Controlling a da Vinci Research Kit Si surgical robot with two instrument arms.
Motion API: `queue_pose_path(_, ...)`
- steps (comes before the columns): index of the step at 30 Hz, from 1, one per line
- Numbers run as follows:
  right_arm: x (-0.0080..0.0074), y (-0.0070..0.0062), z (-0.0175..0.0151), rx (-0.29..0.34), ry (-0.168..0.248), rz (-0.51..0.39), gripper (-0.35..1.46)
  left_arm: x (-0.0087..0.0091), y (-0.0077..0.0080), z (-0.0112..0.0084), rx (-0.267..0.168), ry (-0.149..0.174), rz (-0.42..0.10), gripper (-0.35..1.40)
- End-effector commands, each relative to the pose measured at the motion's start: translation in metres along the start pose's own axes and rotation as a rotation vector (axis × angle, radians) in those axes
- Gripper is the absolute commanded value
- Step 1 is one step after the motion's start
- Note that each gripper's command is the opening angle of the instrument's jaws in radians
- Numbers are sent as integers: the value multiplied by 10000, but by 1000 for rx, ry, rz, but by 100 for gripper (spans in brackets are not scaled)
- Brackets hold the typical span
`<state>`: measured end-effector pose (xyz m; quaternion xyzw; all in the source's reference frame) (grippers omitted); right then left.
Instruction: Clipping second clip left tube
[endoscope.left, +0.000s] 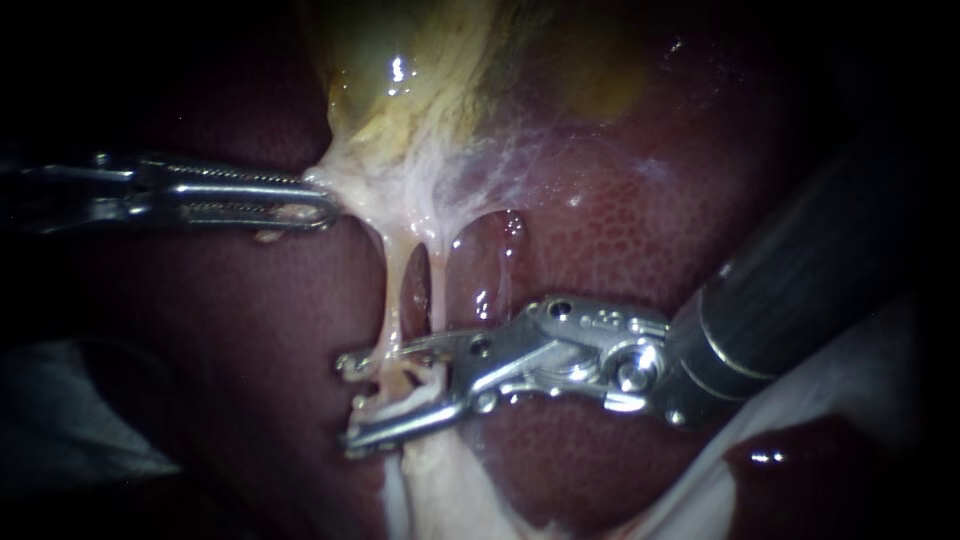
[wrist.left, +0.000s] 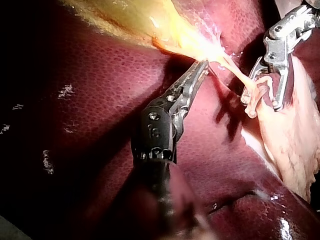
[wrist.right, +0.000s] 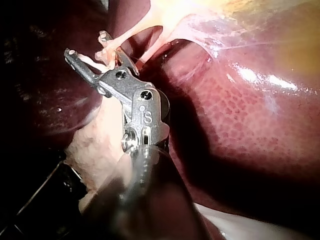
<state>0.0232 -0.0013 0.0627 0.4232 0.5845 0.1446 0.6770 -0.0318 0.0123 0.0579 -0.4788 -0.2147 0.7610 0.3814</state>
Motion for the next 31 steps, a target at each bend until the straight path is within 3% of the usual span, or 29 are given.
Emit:
queue_pose_path(1, 0, 0, -3, -1, -1, 5, 29, 0, 0, 0, 0, 0, 0, -35)
queue_pose_path(8, 3, -2, -9, 2, 0, 37, 5, 0, 0, 0, 0, 0, 0, -35)
queue_pose_path(14, 1, -5, -13, 6, -1, 95, -35, 0, 0, 0, 0, 0, 0, -35)
queue_pose_path(31, -3, -1, -17, -5, 1, 94, -35, 0, 0, 0, -1, 0, 0, -35)
